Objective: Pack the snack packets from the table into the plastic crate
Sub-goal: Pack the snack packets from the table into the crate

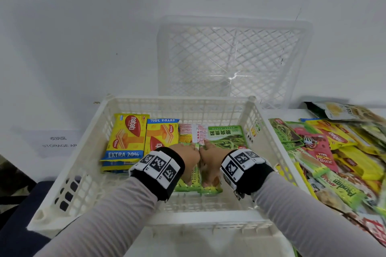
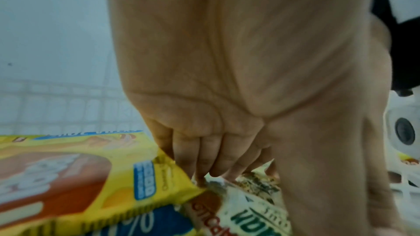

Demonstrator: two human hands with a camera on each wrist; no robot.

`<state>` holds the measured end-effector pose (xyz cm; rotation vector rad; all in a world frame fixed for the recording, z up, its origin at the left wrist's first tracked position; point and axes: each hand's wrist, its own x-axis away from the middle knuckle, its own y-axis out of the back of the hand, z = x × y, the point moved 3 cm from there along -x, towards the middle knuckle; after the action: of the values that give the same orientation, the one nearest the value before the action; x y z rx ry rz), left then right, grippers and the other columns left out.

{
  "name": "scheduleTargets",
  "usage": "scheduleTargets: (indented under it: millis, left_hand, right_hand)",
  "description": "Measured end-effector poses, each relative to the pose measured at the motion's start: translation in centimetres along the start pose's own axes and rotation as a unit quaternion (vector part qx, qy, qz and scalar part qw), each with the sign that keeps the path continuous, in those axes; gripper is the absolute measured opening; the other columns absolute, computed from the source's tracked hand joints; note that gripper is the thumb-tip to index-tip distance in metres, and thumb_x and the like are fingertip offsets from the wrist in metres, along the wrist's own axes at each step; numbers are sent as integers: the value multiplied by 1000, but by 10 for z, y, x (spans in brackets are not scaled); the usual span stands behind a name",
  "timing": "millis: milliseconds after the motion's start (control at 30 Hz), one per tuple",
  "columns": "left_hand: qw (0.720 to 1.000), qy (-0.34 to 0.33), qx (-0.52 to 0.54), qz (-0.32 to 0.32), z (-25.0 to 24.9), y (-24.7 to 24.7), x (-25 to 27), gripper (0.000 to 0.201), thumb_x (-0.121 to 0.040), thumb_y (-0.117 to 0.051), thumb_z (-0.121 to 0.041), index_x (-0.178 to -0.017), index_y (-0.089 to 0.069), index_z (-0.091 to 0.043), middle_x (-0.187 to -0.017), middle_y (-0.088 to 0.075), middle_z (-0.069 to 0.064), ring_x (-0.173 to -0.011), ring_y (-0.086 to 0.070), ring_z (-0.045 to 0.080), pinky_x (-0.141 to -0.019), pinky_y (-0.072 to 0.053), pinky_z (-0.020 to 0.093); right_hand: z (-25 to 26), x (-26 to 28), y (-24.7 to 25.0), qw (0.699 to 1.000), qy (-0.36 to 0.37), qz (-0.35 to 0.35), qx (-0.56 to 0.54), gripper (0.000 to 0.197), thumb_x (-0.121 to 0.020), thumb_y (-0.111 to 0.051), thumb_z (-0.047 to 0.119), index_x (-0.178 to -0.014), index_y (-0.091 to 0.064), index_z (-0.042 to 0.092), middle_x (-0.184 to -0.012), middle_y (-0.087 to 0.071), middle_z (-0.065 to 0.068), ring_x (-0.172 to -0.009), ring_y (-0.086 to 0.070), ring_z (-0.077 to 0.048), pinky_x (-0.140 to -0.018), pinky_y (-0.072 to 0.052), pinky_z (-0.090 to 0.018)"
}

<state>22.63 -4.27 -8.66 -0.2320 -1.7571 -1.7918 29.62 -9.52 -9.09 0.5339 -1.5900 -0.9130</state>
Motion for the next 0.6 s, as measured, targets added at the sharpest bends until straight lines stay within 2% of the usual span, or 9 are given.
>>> scheduleTargets:
  millis: [67, 133, 200, 300, 367, 434, 500, 600]
  left_hand:
    - [1000, 6, 30, -7, 2, 6, 3, 72, -76, -74, -40, -132, -45, -5, -138, -45, 13, -120, -49, 27, -100, -44, 37]
    - [996, 16, 78, -28, 5, 14, 9, 63, -80, -70, -38, -130, -47, -7, -132, -50, 10, -114, -53, 25, -95, -47, 36]
    - [991, 27, 123, -54, 10, 27, 17, 57, -88, -60, -36, -134, -42, -9, -136, -47, 9, -119, -49, 23, -97, -44, 33]
    - [983, 19, 155, -97, 12, 56, 36, 61, -95, -50, -38, -145, -28, -13, -150, -33, 5, -135, -34, 20, -108, -31, 32]
    - [979, -2, 150, -138, 7, 78, 52, 66, -95, -48, -42, -149, -20, -17, -155, -24, 0, -140, -26, 17, -110, -23, 28]
    - [974, -25, 140, -177, -3, 99, 67, 64, -94, -48, -42, -148, -22, -19, -154, -26, -1, -139, -26, 15, -107, -23, 26]
    - [969, -54, 125, -207, -17, 119, 80, 60, -93, -49, -42, -144, -29, -18, -150, -34, 0, -135, -33, 16, -105, -27, 28]
    - [965, -94, 88, -230, -45, 142, 94, 58, -91, -49, -45, -141, -35, -18, -144, -41, 0, -129, -39, 16, -105, -33, 32]
  right_hand:
    - [-1, 5, 9, 999, 20, -25, -22, 78, -76, -75, 36, -140, -40, 6, -149, -29, -18, -139, -25, -32, -110, -33, -42]
    - [-4, 13, 19, 998, 24, -43, -31, 63, -80, -71, 35, -132, -50, 7, -136, -48, -16, -123, -48, -31, -100, -43, -38]
    - [-9, 26, 29, 998, 11, -53, -30, 56, -85, -65, 38, -129, -52, 4, -127, -57, -14, -114, -56, -30, -96, -46, -37]
    - [-21, 53, 49, 994, -10, -95, -54, 55, -90, -57, 42, -129, -51, 4, -123, -59, -10, -112, -57, -27, -93, -45, -33]
    - [-30, 75, 62, 988, -20, -134, -74, 56, -90, -54, 45, -129, -50, 5, -126, -57, -9, -111, -56, -24, -94, -46, -34]
    - [-38, 97, 72, 982, -24, -170, -78, 59, -92, -50, 47, -134, -45, 6, -135, -51, -9, -118, -52, -23, -99, -42, -35]
    - [-45, 119, 77, 976, -29, -196, -91, 68, -92, -49, 49, -145, -31, 10, -148, -38, -5, -132, -41, -21, -106, -36, -32]
    - [-64, 152, 72, 969, -29, -220, -112, 69, -92, -49, 48, -149, -24, 18, -153, -29, -1, -138, -31, -18, -108, -29, -29]
